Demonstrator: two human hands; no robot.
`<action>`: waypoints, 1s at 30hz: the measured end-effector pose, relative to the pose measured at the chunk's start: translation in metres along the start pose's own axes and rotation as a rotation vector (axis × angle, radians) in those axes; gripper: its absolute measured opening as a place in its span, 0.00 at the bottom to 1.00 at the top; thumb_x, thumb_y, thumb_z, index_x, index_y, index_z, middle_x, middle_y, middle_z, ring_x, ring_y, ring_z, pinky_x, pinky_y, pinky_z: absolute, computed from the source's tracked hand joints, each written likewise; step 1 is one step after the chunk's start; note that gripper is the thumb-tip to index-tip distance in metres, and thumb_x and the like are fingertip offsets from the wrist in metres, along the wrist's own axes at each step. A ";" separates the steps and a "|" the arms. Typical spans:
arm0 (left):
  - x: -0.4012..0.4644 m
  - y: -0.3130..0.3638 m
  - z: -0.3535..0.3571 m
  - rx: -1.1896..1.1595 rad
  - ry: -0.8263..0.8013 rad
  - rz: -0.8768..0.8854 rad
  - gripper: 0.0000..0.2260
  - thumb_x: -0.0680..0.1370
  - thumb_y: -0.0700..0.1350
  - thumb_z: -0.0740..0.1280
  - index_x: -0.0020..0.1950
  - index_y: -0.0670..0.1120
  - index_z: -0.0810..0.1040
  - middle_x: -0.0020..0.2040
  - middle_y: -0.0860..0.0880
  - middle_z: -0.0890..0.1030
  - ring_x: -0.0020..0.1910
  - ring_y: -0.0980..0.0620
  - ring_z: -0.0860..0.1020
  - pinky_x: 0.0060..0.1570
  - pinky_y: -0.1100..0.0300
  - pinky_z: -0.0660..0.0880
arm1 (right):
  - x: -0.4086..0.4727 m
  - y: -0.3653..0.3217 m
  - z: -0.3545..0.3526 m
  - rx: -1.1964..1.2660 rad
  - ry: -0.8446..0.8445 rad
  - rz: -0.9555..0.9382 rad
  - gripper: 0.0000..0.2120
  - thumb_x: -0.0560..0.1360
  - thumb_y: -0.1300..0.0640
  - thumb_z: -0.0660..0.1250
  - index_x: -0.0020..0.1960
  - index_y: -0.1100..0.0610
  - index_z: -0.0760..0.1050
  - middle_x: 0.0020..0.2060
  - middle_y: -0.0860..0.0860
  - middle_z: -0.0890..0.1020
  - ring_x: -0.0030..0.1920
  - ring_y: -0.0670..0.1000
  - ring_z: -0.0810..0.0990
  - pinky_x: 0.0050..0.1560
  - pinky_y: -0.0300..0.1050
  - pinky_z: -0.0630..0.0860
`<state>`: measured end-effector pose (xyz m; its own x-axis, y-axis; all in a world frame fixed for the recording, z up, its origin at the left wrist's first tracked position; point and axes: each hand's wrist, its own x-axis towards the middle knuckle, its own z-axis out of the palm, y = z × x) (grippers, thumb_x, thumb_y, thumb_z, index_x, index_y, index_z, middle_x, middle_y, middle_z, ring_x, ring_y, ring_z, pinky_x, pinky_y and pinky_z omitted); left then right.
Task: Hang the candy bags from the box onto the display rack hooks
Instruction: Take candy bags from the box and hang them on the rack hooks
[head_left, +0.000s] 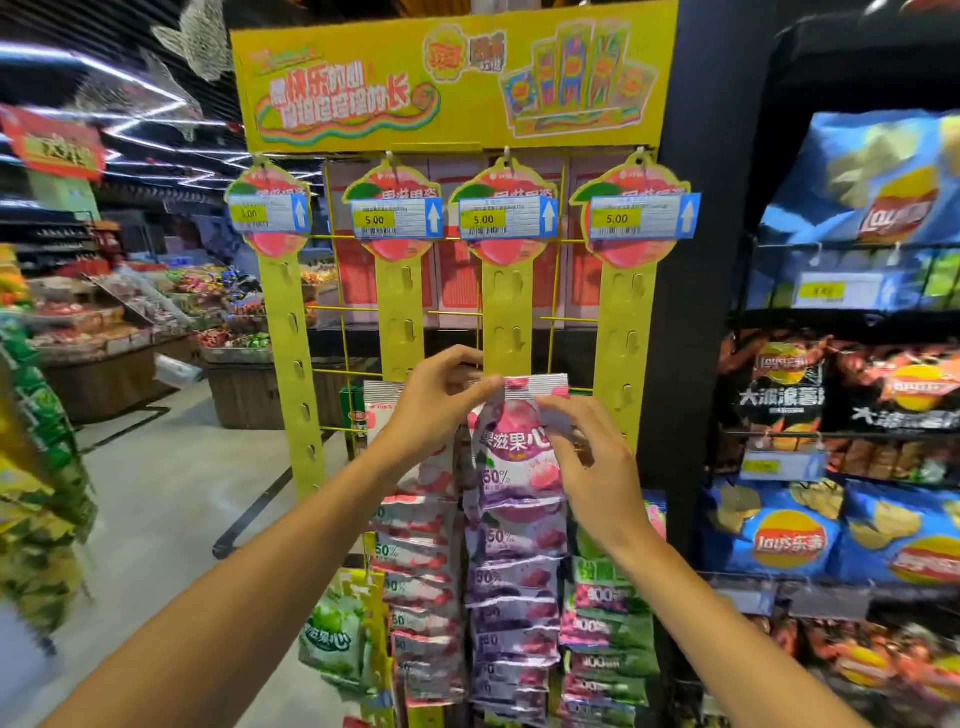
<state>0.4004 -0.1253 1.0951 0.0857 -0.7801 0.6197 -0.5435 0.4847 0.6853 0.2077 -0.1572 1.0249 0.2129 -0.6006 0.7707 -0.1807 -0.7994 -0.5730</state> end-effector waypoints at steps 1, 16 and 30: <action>0.000 0.001 0.000 0.005 -0.006 -0.001 0.06 0.78 0.46 0.72 0.49 0.55 0.77 0.43 0.56 0.81 0.46 0.60 0.81 0.48 0.66 0.76 | -0.001 -0.001 0.000 -0.013 0.002 -0.031 0.20 0.80 0.68 0.65 0.66 0.50 0.76 0.60 0.42 0.76 0.63 0.41 0.76 0.63 0.38 0.75; 0.007 -0.006 -0.007 -0.017 -0.071 -0.014 0.08 0.78 0.43 0.72 0.54 0.47 0.76 0.43 0.47 0.81 0.43 0.54 0.80 0.48 0.59 0.78 | 0.013 0.001 -0.001 -0.097 -0.021 -0.031 0.17 0.82 0.58 0.66 0.70 0.50 0.74 0.61 0.43 0.75 0.65 0.41 0.74 0.65 0.29 0.67; 0.005 -0.008 -0.015 0.005 -0.155 -0.051 0.18 0.77 0.39 0.72 0.66 0.42 0.75 0.54 0.46 0.81 0.56 0.51 0.81 0.62 0.53 0.78 | 0.000 0.002 0.010 -0.140 0.017 -0.009 0.19 0.79 0.58 0.70 0.69 0.48 0.74 0.59 0.42 0.76 0.62 0.37 0.74 0.60 0.26 0.66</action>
<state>0.4182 -0.1269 1.0982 -0.0165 -0.8557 0.5172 -0.5456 0.4412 0.7125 0.2165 -0.1595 1.0209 0.1993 -0.5921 0.7809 -0.3115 -0.7938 -0.5224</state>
